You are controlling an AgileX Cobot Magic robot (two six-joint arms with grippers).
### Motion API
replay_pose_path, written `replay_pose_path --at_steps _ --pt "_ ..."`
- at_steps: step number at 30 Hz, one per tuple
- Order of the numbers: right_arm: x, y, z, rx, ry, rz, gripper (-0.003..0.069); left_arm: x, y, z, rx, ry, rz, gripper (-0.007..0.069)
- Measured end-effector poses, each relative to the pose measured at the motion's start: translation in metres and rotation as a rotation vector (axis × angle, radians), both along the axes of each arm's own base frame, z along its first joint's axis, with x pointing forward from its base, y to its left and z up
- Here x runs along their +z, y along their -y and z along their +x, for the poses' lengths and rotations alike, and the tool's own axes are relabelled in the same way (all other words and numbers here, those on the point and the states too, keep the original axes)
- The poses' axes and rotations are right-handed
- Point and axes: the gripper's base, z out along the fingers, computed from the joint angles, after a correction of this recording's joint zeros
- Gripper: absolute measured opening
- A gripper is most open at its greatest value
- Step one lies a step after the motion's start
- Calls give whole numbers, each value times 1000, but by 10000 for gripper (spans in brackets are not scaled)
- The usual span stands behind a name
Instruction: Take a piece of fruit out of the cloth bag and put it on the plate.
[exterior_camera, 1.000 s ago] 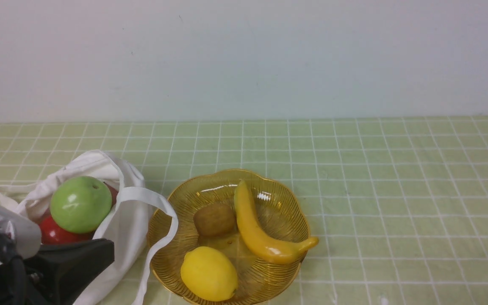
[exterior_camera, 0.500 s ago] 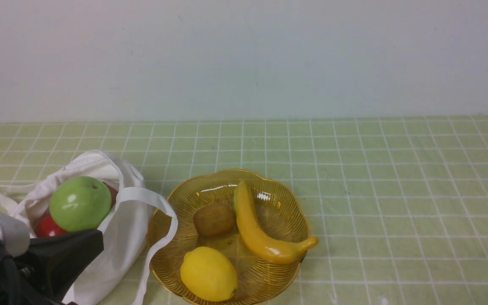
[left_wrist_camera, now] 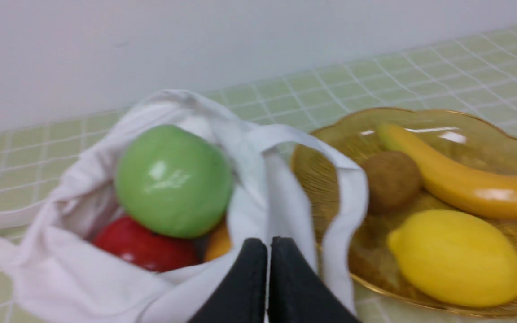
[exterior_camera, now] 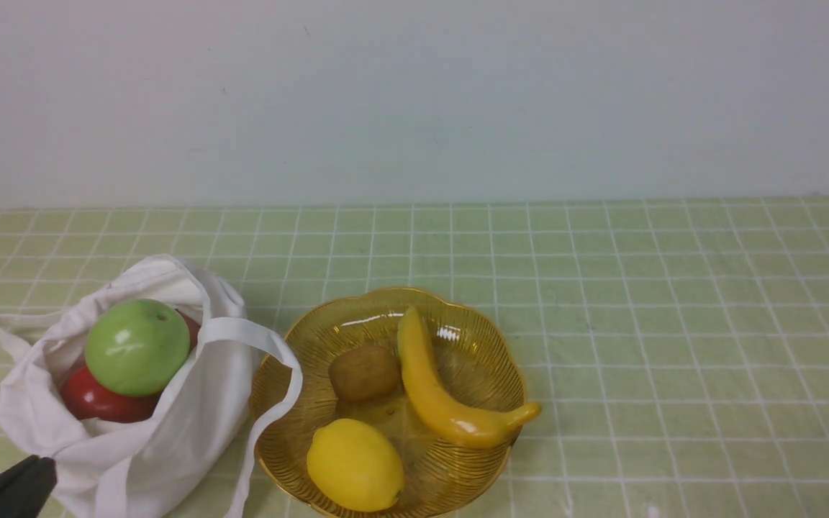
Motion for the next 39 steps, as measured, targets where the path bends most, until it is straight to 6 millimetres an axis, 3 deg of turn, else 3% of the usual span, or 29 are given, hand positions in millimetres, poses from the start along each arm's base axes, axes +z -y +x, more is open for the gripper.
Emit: replay_pose_path --at_steps 6,12,39 --pt "0 0 0 0 0 0 -15 -31 -9 -6 109 -11 -38 -8" --pt "0 0 0 0 0 0 -15 -40 -8 -9 106 -70 -48 -8" --pt "0 0 0 0 0 0 -15 -42 -6 -10 71 -88 4 -8"
